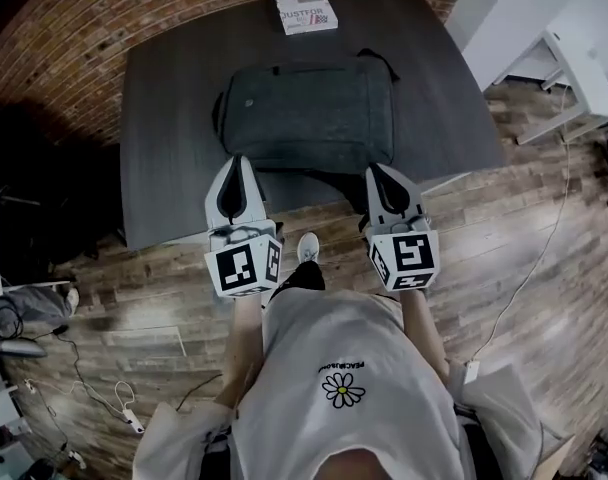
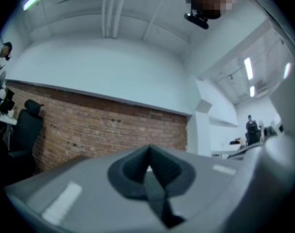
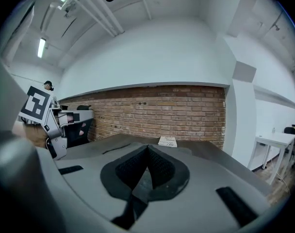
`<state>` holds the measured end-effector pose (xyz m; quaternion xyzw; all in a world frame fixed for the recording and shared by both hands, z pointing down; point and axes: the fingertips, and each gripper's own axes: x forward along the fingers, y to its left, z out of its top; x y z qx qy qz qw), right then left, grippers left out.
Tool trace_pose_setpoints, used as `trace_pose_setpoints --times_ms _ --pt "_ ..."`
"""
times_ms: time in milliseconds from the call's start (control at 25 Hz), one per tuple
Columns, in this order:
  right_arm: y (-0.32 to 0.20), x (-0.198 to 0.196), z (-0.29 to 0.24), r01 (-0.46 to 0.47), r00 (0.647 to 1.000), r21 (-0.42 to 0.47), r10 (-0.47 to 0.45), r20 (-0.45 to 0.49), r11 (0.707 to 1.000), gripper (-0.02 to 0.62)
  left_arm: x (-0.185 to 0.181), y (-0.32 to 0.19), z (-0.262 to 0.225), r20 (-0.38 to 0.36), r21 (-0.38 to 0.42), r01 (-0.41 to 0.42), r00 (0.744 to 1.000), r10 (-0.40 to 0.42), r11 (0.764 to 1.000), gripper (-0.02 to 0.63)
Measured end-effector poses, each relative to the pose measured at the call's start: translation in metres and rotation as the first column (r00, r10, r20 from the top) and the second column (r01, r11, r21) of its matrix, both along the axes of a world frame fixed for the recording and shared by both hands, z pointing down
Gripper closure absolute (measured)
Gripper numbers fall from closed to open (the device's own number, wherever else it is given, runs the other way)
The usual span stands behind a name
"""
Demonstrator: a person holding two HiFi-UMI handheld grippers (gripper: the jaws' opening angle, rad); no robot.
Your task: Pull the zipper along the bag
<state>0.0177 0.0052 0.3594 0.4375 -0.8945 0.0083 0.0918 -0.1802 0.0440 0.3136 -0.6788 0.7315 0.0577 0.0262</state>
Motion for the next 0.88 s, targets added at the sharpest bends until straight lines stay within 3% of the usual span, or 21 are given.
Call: trace_pose_setpoints --times_ms 200,360,600,880 --pt "-0.050 -0.025 0.005 -0.054 0.999 -0.025 0.054 0.002 0.998 0.594 -0.035 -0.063 0.002 0.012 0.001 -0.061 0.998 0.061 0.998 0.606" --pt "-0.066 -0.034 0.015 -0.066 0.998 -0.055 0.065 -0.021 0.996 0.594 -0.055 -0.087 0.016 -0.010 -0.031 -0.049 0.999 0.049 0.998 0.606" --pt "-0.090 -0.028 0.024 -0.046 0.998 -0.094 0.042 -0.041 0.994 0.594 -0.051 -0.096 0.037 -0.008 -0.100 -0.044 0.999 0.043 0.994 0.606" --pt "-0.096 -0.025 0.033 -0.013 0.996 -0.079 0.006 -0.085 0.997 0.594 -0.041 -0.093 0.049 0.072 -0.139 -0.028 0.997 0.038 0.990 0.606"
